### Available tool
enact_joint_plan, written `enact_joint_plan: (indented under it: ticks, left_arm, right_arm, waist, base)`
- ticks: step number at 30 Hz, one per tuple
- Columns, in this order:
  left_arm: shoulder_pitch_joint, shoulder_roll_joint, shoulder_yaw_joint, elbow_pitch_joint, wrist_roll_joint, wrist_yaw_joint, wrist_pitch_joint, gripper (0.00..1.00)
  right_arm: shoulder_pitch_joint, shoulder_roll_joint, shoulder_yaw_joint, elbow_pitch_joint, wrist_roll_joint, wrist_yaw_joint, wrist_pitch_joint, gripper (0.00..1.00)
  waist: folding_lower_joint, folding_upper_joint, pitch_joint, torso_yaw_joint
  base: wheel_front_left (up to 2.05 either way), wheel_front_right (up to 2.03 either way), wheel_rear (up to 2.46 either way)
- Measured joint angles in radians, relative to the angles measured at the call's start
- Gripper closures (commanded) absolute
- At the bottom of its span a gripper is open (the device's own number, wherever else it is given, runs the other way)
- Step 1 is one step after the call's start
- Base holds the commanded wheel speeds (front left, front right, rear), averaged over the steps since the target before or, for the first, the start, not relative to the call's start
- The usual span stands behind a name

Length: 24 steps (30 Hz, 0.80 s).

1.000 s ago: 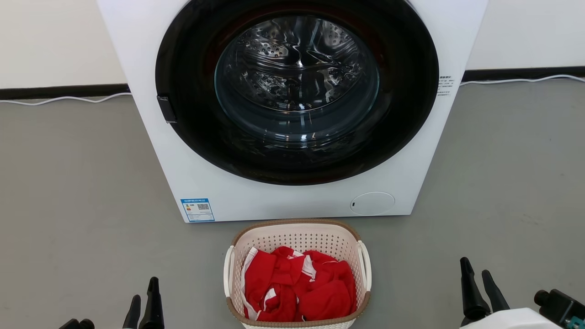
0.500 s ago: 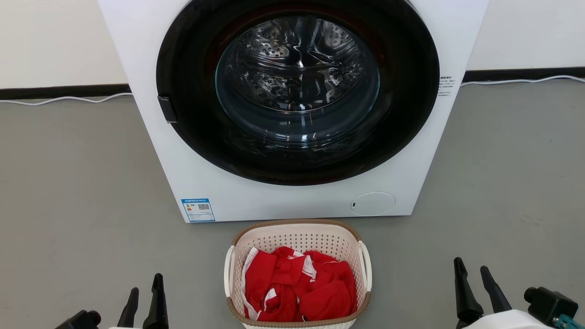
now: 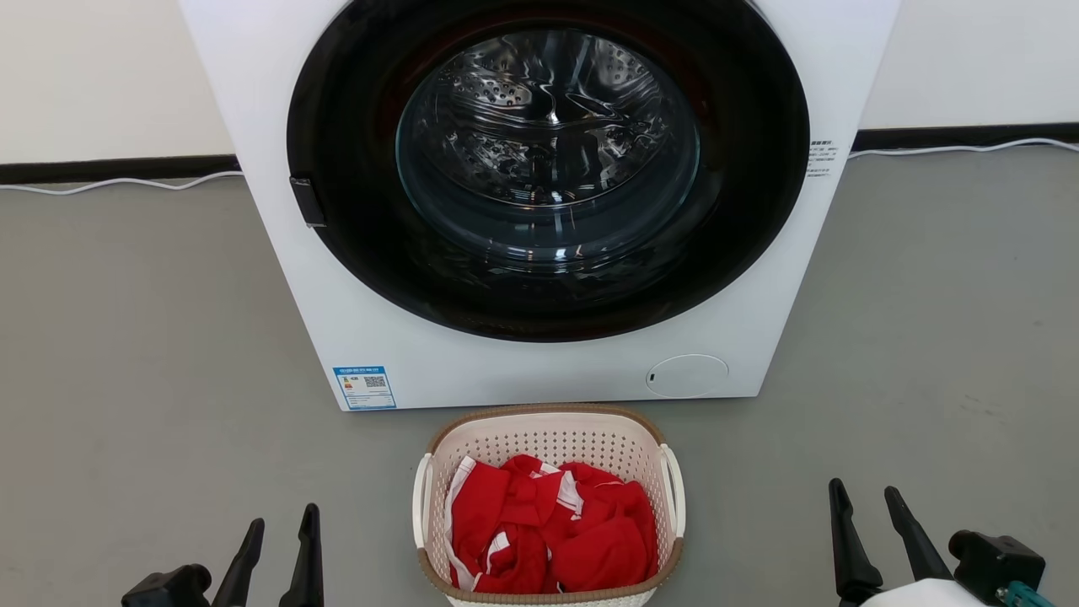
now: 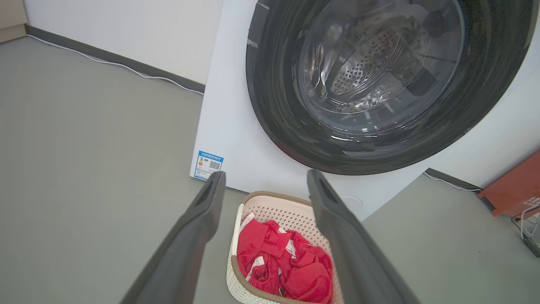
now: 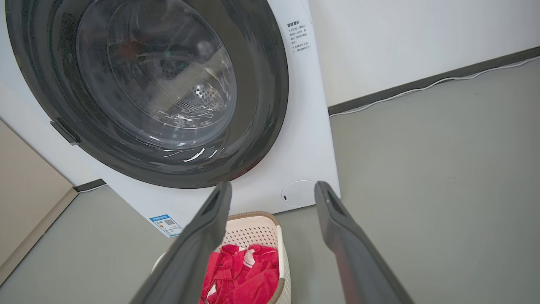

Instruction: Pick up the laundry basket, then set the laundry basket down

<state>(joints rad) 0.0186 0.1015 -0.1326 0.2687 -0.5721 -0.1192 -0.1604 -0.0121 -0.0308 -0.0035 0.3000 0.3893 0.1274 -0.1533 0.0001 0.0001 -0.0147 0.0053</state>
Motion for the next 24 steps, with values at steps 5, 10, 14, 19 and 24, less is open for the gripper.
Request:
enact_joint_plan:
  ticks: [5, 10, 14, 19, 24]
  left_arm:
    - [0.007, 0.008, -0.008, -0.004, 0.052, 0.000, -0.013, 0.00]
    - [0.007, 0.011, -0.018, -0.006, 0.093, -0.005, -0.027, 0.00]
    - [0.008, 0.015, -0.022, -0.010, 0.137, -0.005, -0.036, 0.00]
    - [0.010, 0.021, -0.031, -0.013, 0.190, -0.005, -0.050, 0.00]
    - [0.025, 0.027, -0.037, -0.010, 0.240, -0.005, -0.064, 0.00]
  right_arm:
    - [0.000, -0.001, 0.000, 0.006, -0.059, 0.000, -0.017, 0.00]
    - [0.000, -0.002, 0.001, 0.009, -0.103, 0.000, -0.028, 0.00]
    - [0.000, -0.003, 0.005, 0.011, -0.147, 0.000, -0.039, 0.00]
    - [0.000, -0.004, 0.005, 0.014, -0.198, 0.000, -0.054, 0.00]
    - [0.001, -0.004, 0.004, 0.019, -0.251, 0.000, -0.068, 0.00]
  waist:
    - [0.0000, -0.0001, 0.000, 0.001]
    - [0.0000, -0.0001, -0.001, 0.002]
    - [0.0000, -0.0001, -0.002, 0.002]
    - [-0.0001, -0.0001, -0.001, 0.002]
    - [-0.0001, -0.0001, 0.001, 0.000]
  base:
    - [0.00, 0.00, 0.00]
    - [0.00, 0.00, 0.00]
    - [0.00, 0.00, 0.00]
    - [0.00, 0.00, 0.00]
    - [0.00, 0.00, 0.00]
